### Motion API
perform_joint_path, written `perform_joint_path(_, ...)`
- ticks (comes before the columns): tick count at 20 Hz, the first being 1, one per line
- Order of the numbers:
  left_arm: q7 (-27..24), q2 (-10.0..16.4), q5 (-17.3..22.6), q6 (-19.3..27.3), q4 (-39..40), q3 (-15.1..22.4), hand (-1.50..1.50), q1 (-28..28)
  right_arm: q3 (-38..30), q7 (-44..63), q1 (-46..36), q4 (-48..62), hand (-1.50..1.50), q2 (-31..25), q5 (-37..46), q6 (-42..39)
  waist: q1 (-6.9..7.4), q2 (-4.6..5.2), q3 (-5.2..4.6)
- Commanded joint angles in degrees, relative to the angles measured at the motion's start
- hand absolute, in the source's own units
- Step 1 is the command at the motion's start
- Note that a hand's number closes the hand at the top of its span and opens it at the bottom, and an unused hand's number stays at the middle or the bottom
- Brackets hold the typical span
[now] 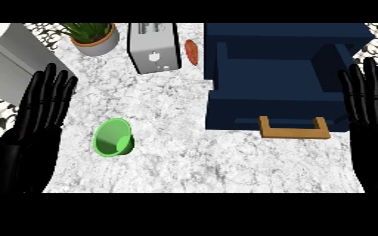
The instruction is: Pick up the cup, place it into the drawer and close the drawer
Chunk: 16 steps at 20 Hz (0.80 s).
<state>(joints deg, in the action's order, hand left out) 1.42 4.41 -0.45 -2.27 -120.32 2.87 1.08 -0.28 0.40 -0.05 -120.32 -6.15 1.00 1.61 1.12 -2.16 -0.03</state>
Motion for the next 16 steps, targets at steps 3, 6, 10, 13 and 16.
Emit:
perform_joint_path(3, -3.9, 5.4, 10.0, -8.5, -1.3, -7.0, -1.5, 2.6, -0.7, 0.5, 0.7, -3.5, -1.5, -0.8, -3.4, -2.7, -1.01, 2.1, 0.01)
perform_joint_path(6, -2.6, 7.2, 14.7, -12.5, 0.1, -7.5, -1.5, -0.8, 3.2, 2.1, -1.6, -3.2, -1.5, 1.7, 0.6, -0.1, -1.05, 2.12, 0.0)
perform_joint_path(10, 3.3, 0.5, 19.7, -7.9, 4.8, -5.9, -1.5, 5.5, 2.9, 5.2, -2.1, 3.6, -1.5, -1.7, -4.7, -6.6, -0.75, 2.24, 0.0)
perform_joint_path(13, -1.5, 4.5, 25.8, -14.2, 12.0, -13.3, -1.5, 4.3, 2.3, 5.8, -6.6, 6.9, -1.5, -1.6, -3.3, -5.8, -0.8, 2.26, -0.01)
perform_joint_path(16, -0.7, 4.8, 23.5, -14.0, 14.5, -13.2, -1.5, 3.9, -0.5, 0.7, -5.8, 10.1, -1.5, -2.4, -6.1, -9.1, -1.01, 2.22, 0.03)
